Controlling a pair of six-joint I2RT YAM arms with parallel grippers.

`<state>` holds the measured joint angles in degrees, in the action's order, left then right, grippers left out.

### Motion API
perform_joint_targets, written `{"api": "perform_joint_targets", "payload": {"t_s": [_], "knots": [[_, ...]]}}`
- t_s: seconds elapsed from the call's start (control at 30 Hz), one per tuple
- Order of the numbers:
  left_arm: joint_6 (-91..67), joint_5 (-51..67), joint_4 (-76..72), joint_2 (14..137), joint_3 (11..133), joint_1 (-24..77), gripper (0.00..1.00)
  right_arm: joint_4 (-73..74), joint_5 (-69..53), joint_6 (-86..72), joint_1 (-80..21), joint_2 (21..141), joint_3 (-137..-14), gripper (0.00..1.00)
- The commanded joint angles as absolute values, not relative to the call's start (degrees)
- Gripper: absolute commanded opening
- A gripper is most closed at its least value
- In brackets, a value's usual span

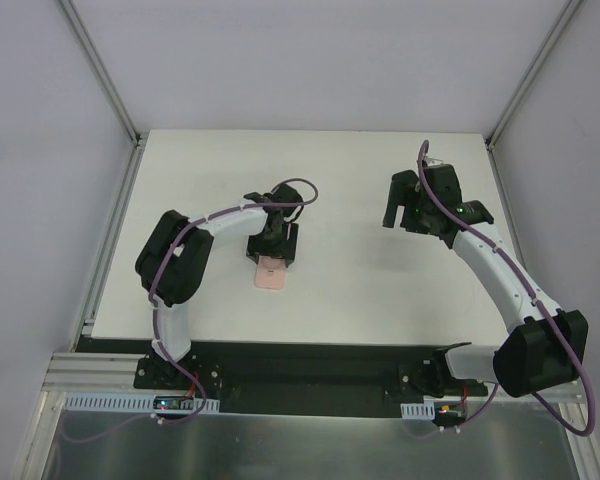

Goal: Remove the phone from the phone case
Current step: Pick up the phone at the center of the board.

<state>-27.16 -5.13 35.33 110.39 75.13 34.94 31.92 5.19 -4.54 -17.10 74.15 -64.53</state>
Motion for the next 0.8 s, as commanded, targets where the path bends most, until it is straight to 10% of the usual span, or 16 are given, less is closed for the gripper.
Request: {"api": "perform_joint_targets", "payload": {"t_s": [0.0,0.2,0.77], "knots": [[-27.77,-8.26,36.47,111.10,75.32,35.42,0.61,31.47,6.15,-4.92,-17.40,72.60,-64.51,0.96],[-27.16,-6.42,36.30,105.84,75.85,35.42,0.43,31.46,5.54,-5.10,-17.31,72.69,-64.69,0.96],[-25.05,2.80,35.07,93.43,78.84,35.42,0.36,16.36,-17.66,-21.88,-20.30,81.12,-67.06,0.96]]}}
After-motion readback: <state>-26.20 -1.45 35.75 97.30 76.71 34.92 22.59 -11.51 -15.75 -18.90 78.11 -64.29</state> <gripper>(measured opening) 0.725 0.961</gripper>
